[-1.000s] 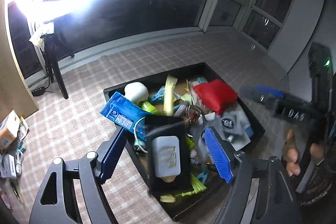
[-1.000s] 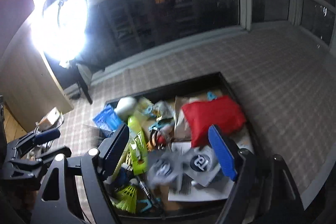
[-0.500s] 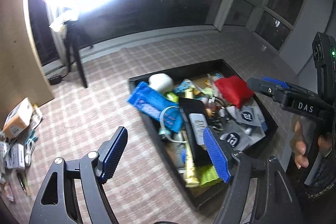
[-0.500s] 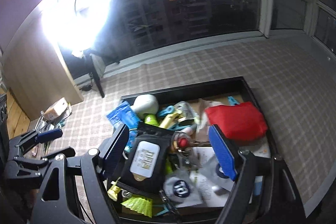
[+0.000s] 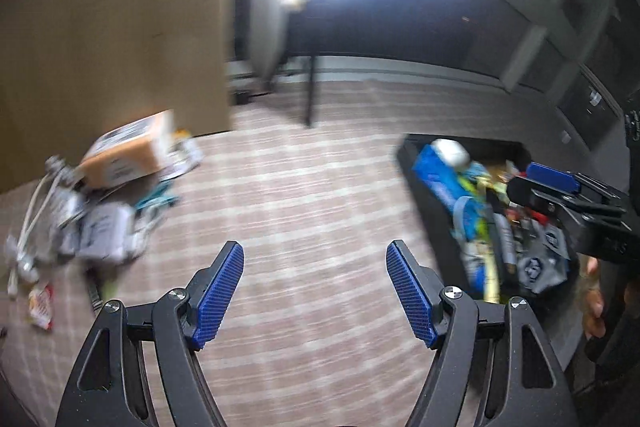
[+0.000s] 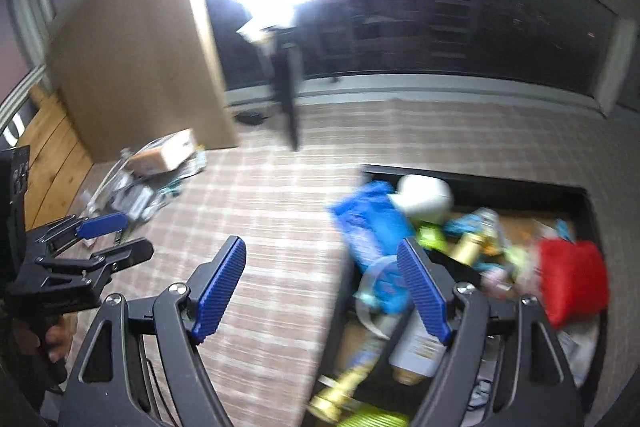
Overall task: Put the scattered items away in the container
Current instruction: 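Move both open grippers back to the pile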
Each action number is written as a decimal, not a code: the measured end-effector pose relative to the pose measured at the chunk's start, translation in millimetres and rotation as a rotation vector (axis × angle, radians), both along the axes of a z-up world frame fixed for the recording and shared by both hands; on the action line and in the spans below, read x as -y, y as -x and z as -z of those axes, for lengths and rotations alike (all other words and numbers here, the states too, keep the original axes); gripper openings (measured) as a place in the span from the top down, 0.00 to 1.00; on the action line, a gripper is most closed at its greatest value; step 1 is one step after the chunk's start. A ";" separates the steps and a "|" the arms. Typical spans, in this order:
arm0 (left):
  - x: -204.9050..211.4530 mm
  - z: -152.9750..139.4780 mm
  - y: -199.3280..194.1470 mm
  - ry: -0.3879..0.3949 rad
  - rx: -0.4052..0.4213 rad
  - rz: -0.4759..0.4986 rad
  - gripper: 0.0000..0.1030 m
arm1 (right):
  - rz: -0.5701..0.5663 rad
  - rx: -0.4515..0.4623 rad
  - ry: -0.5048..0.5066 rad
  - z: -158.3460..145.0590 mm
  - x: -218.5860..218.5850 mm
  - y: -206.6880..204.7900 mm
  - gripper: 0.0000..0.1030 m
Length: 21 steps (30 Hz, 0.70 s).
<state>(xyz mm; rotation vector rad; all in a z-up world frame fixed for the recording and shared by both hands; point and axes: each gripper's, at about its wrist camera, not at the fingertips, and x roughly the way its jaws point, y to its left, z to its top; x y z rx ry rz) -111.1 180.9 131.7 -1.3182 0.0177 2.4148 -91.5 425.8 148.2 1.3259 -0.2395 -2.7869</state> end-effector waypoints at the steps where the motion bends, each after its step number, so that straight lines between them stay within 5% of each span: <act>1: 12.4 2.8 0.6 0.013 -0.003 -0.021 0.31 | -0.031 0.003 0.009 2.1 13.1 6.3 0.25; 9: 139.9 32.1 -2.7 0.093 0.012 -0.257 0.31 | -0.261 0.061 0.042 26.1 126.1 40.3 0.27; 13: 204.8 49.7 -9.5 0.135 0.038 -0.363 0.38 | -0.383 0.100 0.034 41.3 191.0 49.7 0.47; 21: 285.6 73.7 -13.0 0.154 0.080 -0.462 0.41 | -0.571 0.185 0.039 65.0 296.4 74.8 0.59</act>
